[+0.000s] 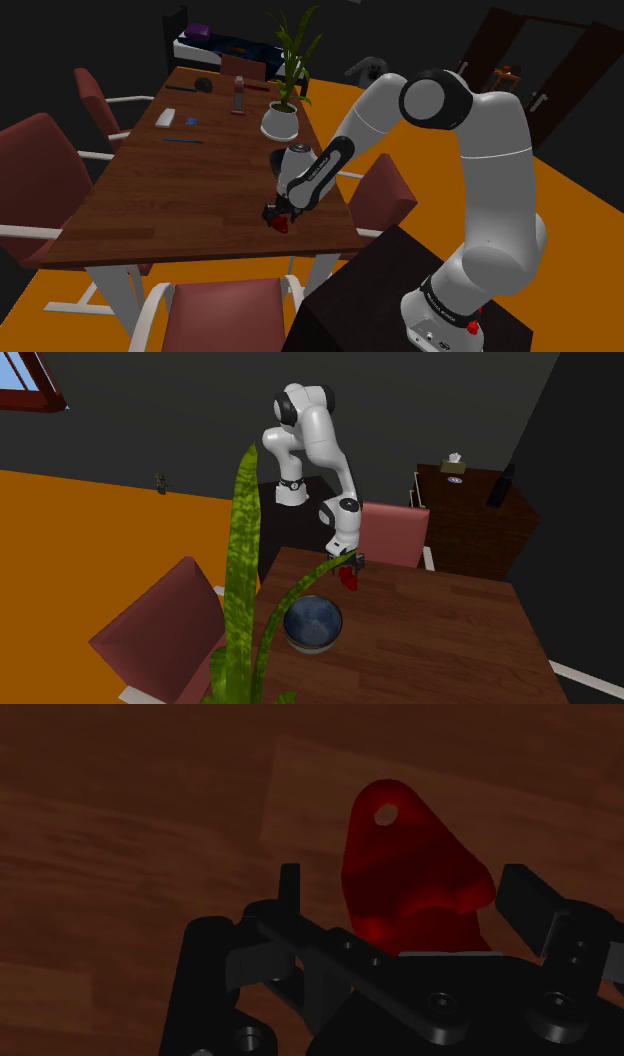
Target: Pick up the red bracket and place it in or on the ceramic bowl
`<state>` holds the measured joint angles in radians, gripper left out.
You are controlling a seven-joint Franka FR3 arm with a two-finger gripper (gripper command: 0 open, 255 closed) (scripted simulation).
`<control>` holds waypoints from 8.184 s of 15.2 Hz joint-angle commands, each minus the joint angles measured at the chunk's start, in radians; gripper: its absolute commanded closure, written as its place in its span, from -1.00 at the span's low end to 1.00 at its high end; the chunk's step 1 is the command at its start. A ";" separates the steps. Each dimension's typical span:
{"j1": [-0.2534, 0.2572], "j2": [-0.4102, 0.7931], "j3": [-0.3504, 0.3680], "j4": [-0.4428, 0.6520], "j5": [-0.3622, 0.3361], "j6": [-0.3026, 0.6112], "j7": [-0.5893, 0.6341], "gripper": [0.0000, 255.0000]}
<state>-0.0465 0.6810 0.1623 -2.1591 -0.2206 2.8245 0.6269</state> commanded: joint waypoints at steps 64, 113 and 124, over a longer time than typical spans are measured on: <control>0.007 -0.278 0.042 -0.119 0.036 -0.164 0.026 1.00; -0.309 -0.012 0.093 0.520 0.347 -0.551 -0.576 -1.00; -0.309 -0.012 0.093 0.520 0.347 -0.551 -0.576 1.00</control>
<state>-0.3551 0.6692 0.2552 -1.6391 0.1259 2.2731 0.0505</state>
